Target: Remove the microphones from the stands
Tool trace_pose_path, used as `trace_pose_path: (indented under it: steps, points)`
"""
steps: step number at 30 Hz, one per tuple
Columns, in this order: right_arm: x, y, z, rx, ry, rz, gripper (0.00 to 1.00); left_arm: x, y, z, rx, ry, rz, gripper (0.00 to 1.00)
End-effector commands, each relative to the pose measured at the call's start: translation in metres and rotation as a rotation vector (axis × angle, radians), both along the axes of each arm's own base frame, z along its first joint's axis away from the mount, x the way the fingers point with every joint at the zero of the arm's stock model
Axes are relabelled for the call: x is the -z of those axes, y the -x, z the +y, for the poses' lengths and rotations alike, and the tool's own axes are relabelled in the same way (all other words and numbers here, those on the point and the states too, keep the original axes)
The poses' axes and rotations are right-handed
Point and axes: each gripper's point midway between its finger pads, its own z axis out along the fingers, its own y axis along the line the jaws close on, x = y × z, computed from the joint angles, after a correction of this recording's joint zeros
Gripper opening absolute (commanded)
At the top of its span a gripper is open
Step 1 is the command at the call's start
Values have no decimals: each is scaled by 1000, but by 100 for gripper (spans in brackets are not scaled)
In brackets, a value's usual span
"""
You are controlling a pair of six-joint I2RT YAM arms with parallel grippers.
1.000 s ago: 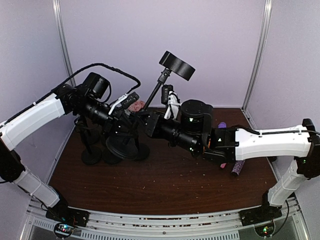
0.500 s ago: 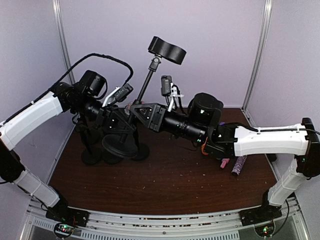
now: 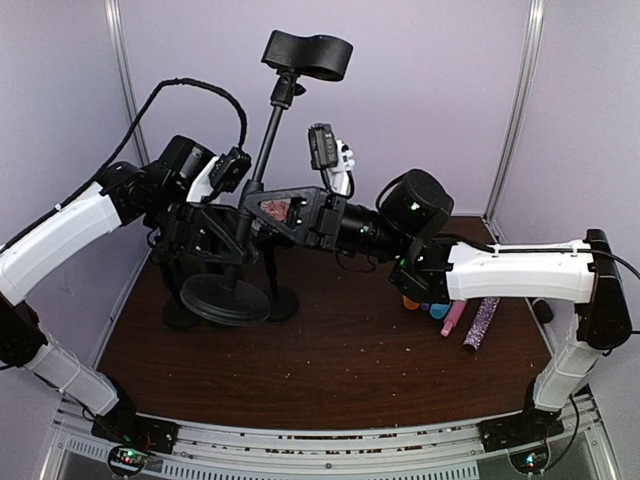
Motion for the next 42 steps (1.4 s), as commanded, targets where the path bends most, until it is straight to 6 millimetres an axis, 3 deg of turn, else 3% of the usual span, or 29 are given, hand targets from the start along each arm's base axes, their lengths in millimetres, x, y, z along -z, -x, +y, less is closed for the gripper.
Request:
trace_pose_path:
  steps: [1, 4, 7, 11, 17, 20, 24, 28, 32, 37, 42]
  points:
    - [-18, 19, -19, -53, 24, 14, 46, -13, -19, -4, -73, 77, -173, 0]
    - [19, -42, -34, 365, 163, 86, 75, -10, -35, -7, -166, 35, -244, 0]
    - [40, -70, -56, 576, 246, 150, 82, -7, -54, -7, -252, -1, -295, 0]
    - [36, -67, -55, 665, 310, 135, 76, 1, -70, -7, -341, -48, -372, 0]
    - [28, -59, -29, 707, 386, 98, 64, 10, -83, -8, -406, -96, -425, 0]
    - [27, -60, -19, 719, 404, 93, 60, 10, -83, -8, -411, -98, -430, 0]
    - [38, -72, -13, 774, 479, 127, 47, 12, -82, -6, -415, -102, -437, 0]
    - [45, -82, -13, 827, 508, 170, 44, 14, -81, -5, -412, -105, -433, 0]
    - [45, -87, -12, 856, 504, 186, 42, 17, -80, -4, -414, -109, -436, 0]
    - [36, -87, -9, 851, 465, 186, 27, 18, -79, -3, -412, -114, -447, 0]
    - [30, -85, -2, 820, 446, 186, 31, 22, -79, -2, -411, -119, -449, 0]
